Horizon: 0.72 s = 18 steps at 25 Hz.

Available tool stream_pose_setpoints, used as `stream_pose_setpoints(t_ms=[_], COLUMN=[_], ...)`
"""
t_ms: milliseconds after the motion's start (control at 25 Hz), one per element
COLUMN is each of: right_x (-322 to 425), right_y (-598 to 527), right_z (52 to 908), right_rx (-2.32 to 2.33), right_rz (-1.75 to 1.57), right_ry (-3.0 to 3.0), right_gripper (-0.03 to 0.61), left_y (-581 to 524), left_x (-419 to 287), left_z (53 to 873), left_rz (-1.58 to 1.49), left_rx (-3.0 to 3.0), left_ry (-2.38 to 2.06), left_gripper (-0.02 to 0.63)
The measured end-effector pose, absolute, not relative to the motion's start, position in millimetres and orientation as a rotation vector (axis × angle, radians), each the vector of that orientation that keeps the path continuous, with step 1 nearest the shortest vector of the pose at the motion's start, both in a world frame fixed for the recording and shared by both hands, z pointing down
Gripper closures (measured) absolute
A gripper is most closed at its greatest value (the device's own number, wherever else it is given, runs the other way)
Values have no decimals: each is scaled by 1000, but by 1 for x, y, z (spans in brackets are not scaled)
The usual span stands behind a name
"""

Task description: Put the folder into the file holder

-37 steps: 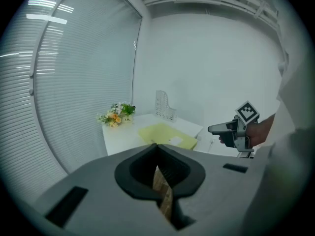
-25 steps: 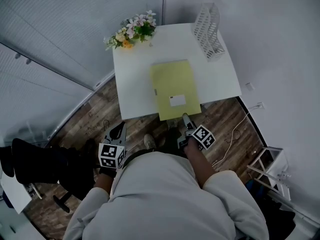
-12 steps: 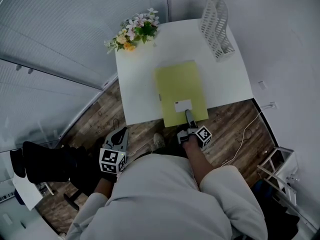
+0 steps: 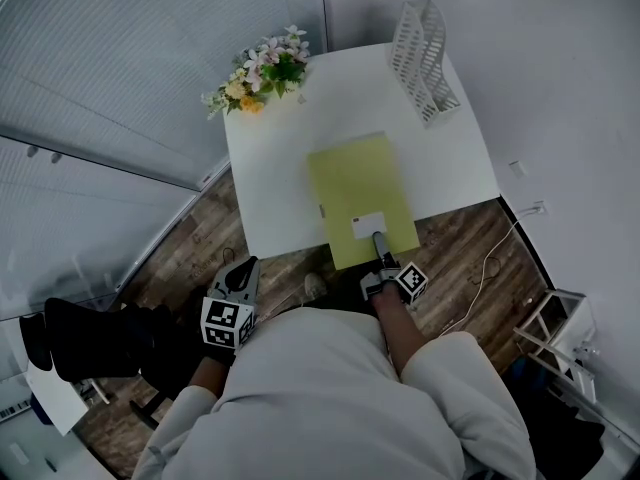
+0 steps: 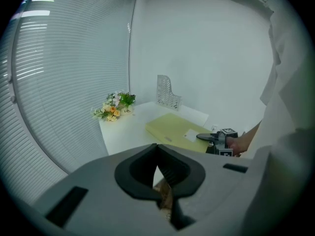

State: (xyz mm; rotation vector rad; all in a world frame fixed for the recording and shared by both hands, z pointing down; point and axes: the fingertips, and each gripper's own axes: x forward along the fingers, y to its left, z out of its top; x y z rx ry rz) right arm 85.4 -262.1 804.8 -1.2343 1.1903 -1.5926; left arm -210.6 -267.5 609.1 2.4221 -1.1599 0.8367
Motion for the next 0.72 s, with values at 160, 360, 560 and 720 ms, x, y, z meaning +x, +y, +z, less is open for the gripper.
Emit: stream_pose_setpoints(t_ms=[160,360,560,720], right_x=[108,138,170,194], right_y=[-242,-230,-223,-235], right_z=[794,766,728,686], right_rx=[-1314,-1373,-1520,-1536], right_rz=[-1571,-1510,-1464,-1381], right_ry=[1233,1308,1437,1620], right_gripper=[354,390,408,420], left_y=[-274,-279,-284,-291], left_x=[-205,-195,-179,-167], left_z=[608,607,604,599], left_rz=[800,759,719,693], left_rx=[2440,2465,2495,2525], left_ry=[-1141,-1113,-1071,-1050], left_gripper=[606,606,606,606])
